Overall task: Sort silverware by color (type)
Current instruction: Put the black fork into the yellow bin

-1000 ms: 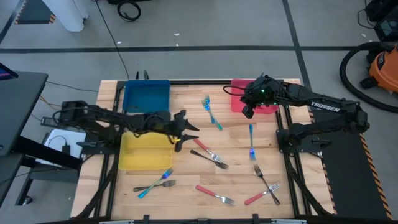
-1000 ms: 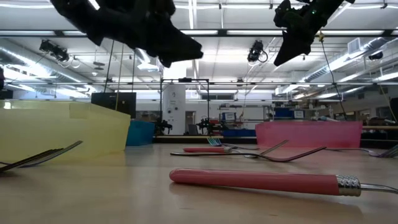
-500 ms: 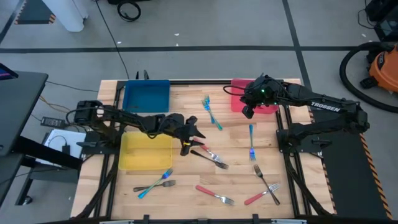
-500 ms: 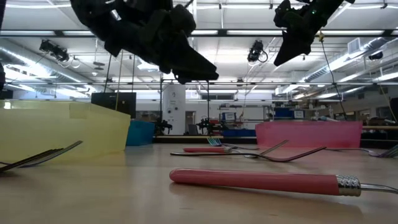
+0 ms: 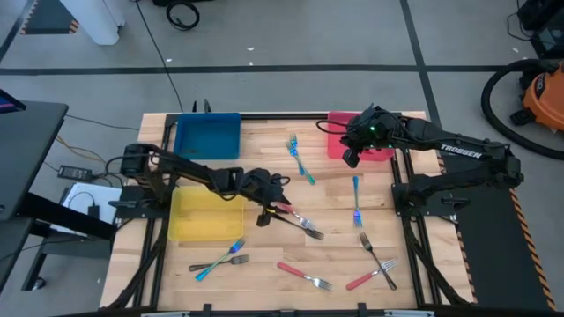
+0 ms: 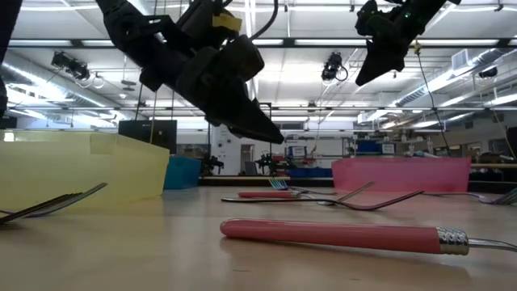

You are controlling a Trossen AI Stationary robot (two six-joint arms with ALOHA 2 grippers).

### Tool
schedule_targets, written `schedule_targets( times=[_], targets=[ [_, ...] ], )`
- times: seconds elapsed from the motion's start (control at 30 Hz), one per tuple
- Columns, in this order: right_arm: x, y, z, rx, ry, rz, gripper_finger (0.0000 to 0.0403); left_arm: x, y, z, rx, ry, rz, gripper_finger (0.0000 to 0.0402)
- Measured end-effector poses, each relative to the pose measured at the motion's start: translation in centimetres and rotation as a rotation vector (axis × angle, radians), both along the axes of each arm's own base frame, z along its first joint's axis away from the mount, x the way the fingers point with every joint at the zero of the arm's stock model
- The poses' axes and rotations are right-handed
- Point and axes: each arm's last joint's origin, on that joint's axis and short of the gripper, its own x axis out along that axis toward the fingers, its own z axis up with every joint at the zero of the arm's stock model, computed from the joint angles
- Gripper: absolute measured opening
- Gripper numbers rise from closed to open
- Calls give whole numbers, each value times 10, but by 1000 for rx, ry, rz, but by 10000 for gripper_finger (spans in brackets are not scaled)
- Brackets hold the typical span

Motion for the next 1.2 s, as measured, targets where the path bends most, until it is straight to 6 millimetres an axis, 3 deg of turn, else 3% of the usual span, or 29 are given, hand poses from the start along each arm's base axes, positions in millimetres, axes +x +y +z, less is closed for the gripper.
schedule_targets(
  times=[0.37,0.83,1.2],
  targets=[
    [0,0,0,-2,-6,0,55,3,-19,0,4,-56,-58,153],
    [0,0,0,32,-27,-38,55,6,-21,-10,16,-53,-28,153],
    [0,0,0,35,-29,-41,55,25,-30,-12,28,21,-52,153]
  ],
)
